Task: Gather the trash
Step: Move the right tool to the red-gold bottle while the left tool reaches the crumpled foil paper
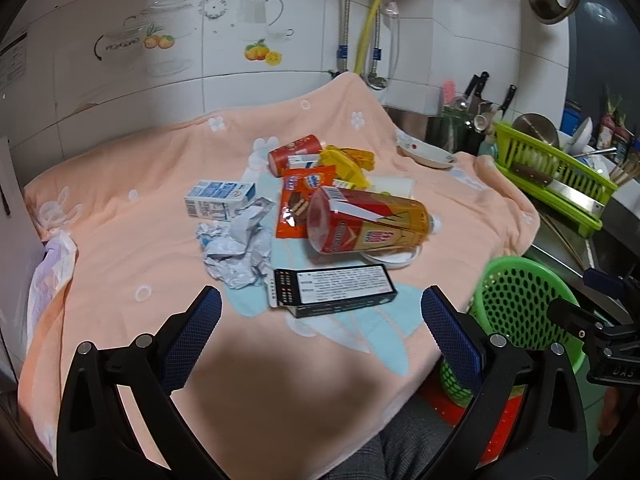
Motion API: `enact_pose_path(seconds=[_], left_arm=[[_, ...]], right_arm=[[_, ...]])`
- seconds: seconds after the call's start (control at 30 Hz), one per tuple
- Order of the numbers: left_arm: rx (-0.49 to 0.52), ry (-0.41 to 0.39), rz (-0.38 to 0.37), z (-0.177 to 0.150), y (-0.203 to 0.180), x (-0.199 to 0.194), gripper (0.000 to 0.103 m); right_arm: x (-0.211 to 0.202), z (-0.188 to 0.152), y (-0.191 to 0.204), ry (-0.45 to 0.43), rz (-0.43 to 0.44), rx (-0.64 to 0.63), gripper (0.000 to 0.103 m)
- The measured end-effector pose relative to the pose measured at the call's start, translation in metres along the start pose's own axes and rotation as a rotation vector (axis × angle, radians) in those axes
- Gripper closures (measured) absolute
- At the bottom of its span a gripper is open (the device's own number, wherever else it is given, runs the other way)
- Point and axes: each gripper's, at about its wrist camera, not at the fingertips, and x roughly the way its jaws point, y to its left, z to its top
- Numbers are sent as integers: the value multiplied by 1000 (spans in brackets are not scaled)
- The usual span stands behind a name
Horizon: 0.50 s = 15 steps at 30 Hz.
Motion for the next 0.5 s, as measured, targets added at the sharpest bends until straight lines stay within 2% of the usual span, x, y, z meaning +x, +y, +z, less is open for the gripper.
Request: enact_pose_path(seconds=[0.2,0.5], left_arm=[[-23,15,25,5,14,7,5],[-46,39,59,10,37,19,5]], right_arm=[[17,12,10,8,57,-91,6],[53,40,29,44,201,-271,6]])
